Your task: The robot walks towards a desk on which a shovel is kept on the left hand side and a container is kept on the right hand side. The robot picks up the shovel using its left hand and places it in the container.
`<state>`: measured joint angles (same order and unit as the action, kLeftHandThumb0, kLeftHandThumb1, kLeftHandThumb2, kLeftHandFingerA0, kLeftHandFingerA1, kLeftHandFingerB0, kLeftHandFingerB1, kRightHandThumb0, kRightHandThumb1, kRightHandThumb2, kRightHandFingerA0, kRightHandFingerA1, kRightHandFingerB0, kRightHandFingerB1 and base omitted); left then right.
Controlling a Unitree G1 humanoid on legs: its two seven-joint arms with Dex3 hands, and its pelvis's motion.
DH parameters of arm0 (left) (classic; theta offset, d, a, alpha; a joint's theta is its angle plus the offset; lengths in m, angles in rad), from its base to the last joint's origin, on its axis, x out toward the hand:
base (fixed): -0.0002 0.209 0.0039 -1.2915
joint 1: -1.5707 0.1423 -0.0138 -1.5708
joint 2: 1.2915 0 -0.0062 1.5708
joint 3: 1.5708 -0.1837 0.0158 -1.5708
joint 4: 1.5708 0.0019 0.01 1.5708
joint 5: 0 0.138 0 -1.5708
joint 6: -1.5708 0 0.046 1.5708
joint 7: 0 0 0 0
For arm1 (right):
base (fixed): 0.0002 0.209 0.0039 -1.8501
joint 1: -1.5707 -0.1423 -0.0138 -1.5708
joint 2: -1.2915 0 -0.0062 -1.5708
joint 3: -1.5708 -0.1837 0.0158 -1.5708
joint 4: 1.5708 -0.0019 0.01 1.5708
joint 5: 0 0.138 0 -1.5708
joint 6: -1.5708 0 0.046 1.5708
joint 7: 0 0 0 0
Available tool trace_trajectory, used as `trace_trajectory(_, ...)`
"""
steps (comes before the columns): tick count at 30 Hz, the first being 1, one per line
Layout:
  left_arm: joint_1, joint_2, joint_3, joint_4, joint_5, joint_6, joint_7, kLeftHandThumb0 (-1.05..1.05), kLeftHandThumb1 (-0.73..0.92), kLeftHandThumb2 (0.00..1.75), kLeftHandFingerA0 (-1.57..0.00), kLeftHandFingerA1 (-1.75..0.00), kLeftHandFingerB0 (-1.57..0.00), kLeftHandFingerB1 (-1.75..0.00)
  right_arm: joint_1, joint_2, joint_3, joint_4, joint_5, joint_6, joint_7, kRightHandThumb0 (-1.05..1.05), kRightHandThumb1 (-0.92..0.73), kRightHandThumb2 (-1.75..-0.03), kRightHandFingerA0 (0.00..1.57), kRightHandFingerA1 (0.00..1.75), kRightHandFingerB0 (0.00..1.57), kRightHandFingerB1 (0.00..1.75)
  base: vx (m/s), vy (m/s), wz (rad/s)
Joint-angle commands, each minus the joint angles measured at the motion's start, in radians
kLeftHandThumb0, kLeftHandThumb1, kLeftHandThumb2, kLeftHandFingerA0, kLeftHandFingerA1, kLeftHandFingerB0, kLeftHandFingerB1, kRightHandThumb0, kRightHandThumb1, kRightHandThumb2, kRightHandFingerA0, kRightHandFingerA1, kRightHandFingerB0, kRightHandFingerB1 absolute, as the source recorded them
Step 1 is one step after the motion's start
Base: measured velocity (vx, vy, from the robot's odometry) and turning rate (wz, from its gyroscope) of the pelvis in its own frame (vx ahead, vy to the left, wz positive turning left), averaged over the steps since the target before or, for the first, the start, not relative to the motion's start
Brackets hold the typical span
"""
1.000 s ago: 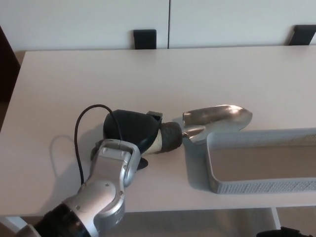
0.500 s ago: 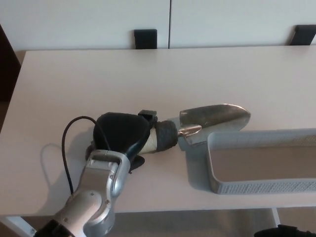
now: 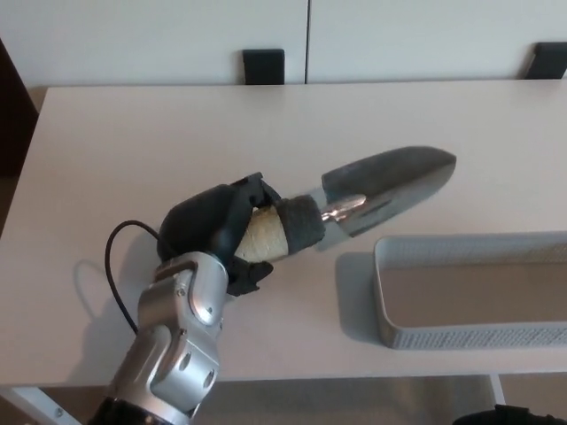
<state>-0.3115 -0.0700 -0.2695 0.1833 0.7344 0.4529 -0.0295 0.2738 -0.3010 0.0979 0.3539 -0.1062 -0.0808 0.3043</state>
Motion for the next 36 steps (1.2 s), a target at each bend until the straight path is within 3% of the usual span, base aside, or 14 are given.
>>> trace_trajectory(1, 0.006, -0.143, 0.379, -0.064, -0.48, -0.028, -0.03, 0.08, 0.83, 0.84, -0.82, -1.7, -0.67, -1.26, -0.001, -0.034, -0.005, -0.005, -0.009, 0.007, 0.013, -0.21, -0.62, -0.56, 0.69, 0.57, 0.52, 0.49, 0.0, 0.0, 0.0)
trace_trajectory(5, -0.003, -0.137, 0.386, -0.089, -0.465, -0.041, -0.042, 0.07, 0.92, 0.68, -0.94, -1.6, -0.69, -1.17, -0.002, -0.029, -0.006, -0.023, -0.006, 0.038, 0.015, -0.2, -0.62, -0.57, 0.67, 0.56, 0.51, 0.48, 0.0, 0.0, 0.0)
trace_trajectory(7, -0.013, -0.138, 0.389, -0.095, -0.456, -0.031, -0.046, 0.08, 0.92, 0.68, -0.93, -1.61, -0.69, -1.19, 0.001, -0.03, -0.006, -0.033, -0.007, 0.049, 0.016, -0.2, -0.62, -0.56, 0.68, 0.56, 0.51, 0.48, 0.0, 0.0, 0.0)
trace_trajectory(8, -0.022, -0.132, 0.381, -0.103, -0.449, -0.032, -0.057, 0.1, 0.87, 0.82, -0.85, -1.7, -0.67, -1.26, -0.002, -0.035, -0.006, -0.027, -0.008, 0.034, 0.019, -0.21, -0.61, -0.56, 0.69, 0.58, 0.52, 0.49, 0.0, 0.0, 0.0)
trace_trajectory(10, -0.043, -0.11, 0.354, -0.126, -0.42, -0.039, -0.083, 0.1, 0.84, 0.84, -0.89, -1.66, -0.68, -1.26, -0.021, -0.04, 0.002, -0.005, -0.024, 0.024, 0.017, -0.23, -0.61, -0.56, 0.72, 0.58, 0.53, 0.49, 0.0, 0.0, 0.0)
trace_trajectory(12, -0.057, -0.086, 0.289, -0.189, -0.363, -0.018, -0.118, 0.0, 0.9, 0.66, -0.96, -1.43, -0.7, -1.02, -0.024, -0.039, 0.001, -0.002, -0.019, 0.024, 0.022, -0.22, -0.6, -0.56, 0.71, 0.58, 0.52, 0.49, 0.0, 0.0, 0.0)
trace_trajectory(14, -0.062, -0.055, 0.22, -0.237, -0.33, -0.047, -0.156, 0.04, 0.82, 0.8, -1.09, -1.39, -0.8, -1.03, -0.026, -0.044, 0.003, -0.003, -0.023, 0.021, 0.022, -0.22, -0.6, -0.56, 0.72, 0.58, 0.53, 0.49, 0.0, 0.0, 0.0)
trace_trajectory(19, -0.092, -0.04, 0.083, -0.382, -0.325, 0.052, -0.264, 0.04, 0.69, 0.91, -1.1, -1.4, -0.86, -1.16, -0.027, -0.05, 0.011, -0.012, -0.025, 0.024, 0.024, -0.23, -0.6, -0.56, 0.71, 0.58, 0.53, 0.49, 0.0, 0.0, 0.0)
trace_trajectory(26, -0.14, -0.023, -0.055, -0.454, -0.334, 0.144, -0.35, -0.06, 0.6, 0.95, -1.18, -1.34, -0.92, -1.15, -0.027, -0.055, 0.016, -0.02, -0.03, 0.03, 0.028, -0.24, -0.6, -0.58, 0.69, 0.58, 0.51, 0.49, 0.0, 0.0, 0.0)
trace_trajectory(27, -0.166, -0.034, -0.105, -0.458, -0.327, 0.168, -0.367, -0.09, 0.51, 0.96, -1.17, -1.33, -0.97, -1.05, -0.03, -0.06, 0.021, -0.021, -0.04, 0.031, 0.025, -0.24, -0.61, -0.58, 0.71, 0.58, 0.52, 0.48, 0.0, 0.0, 0.0)
trace_trajectory(29, -0.183, -0.036, -0.126, -0.466, -0.324, 0.206, -0.372, -0.09, 0.52, 0.91, -1.21, -1.26, -0.98, -0.96, -0.033, -0.062, 0.025, -0.024, -0.045, 0.037, 0.025, -0.25, -0.62, -0.58, 0.71, 0.57, 0.51, 0.47, 0.0, 0.0, 0.0)
trace_trajectory(32, -0.217, -0.042, -0.186, -0.468, -0.298, 0.261, -0.381, -0.04, 0.45, 1.01, -1.22, -1.2, -0.98, -0.98, -0.028, -0.06, 0.024, -0.039, -0.036, 0.047, 0.03, -0.24, -0.61, -0.57, 0.73, 0.58, 0.52, 0.48, 0.0, 0.0, 0.0)
trace_trajectory(34, -0.229, -0.049, -0.216, -0.464, -0.299, 0.296, -0.393, -0.04, 0.41, 1.07, -1.15, -1.32, -0.96, -1.04, -0.027, -0.058, 0.025, -0.039, -0.035, 0.051, 0.031, -0.24, -0.61, -0.56, 0.74, 0.59, 0.54, 0.48, 0.0, 0.0, 0.0)
trace_trajectory(36, -0.248, -0.089, -0.234, -0.449, -0.313, 0.41, -0.404, -0.03, 0.46, 1.01, -1.2, -1.3, -0.96, -1.06, -0.028, -0.058, 0.029, -0.048, -0.04, 0.063, 0.033, -0.24, -0.61, -0.57, 0.71, 0.58, 0.51, 0.47, 0.0, 0.0, 0.0)
